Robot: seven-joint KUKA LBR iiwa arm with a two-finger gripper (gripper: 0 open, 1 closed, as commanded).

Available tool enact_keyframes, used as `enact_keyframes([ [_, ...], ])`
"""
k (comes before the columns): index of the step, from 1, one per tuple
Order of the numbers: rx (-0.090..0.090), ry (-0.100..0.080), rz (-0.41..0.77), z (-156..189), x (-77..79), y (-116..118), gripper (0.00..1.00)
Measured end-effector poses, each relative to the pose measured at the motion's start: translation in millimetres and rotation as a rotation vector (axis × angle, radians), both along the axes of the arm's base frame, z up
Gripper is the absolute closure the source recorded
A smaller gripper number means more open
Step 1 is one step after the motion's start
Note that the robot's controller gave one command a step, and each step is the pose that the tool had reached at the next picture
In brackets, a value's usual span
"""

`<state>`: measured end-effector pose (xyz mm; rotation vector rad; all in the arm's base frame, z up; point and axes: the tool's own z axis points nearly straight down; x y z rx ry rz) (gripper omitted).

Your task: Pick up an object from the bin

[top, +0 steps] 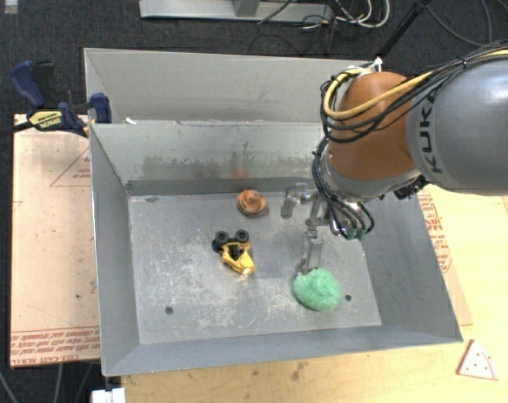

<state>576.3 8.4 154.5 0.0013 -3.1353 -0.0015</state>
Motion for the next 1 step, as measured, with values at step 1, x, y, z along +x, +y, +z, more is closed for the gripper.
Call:
enact_keyframes([
  [1, 0.0, -0.007, 0.0, 4.7, 1.3, 0.0, 0.0],
])
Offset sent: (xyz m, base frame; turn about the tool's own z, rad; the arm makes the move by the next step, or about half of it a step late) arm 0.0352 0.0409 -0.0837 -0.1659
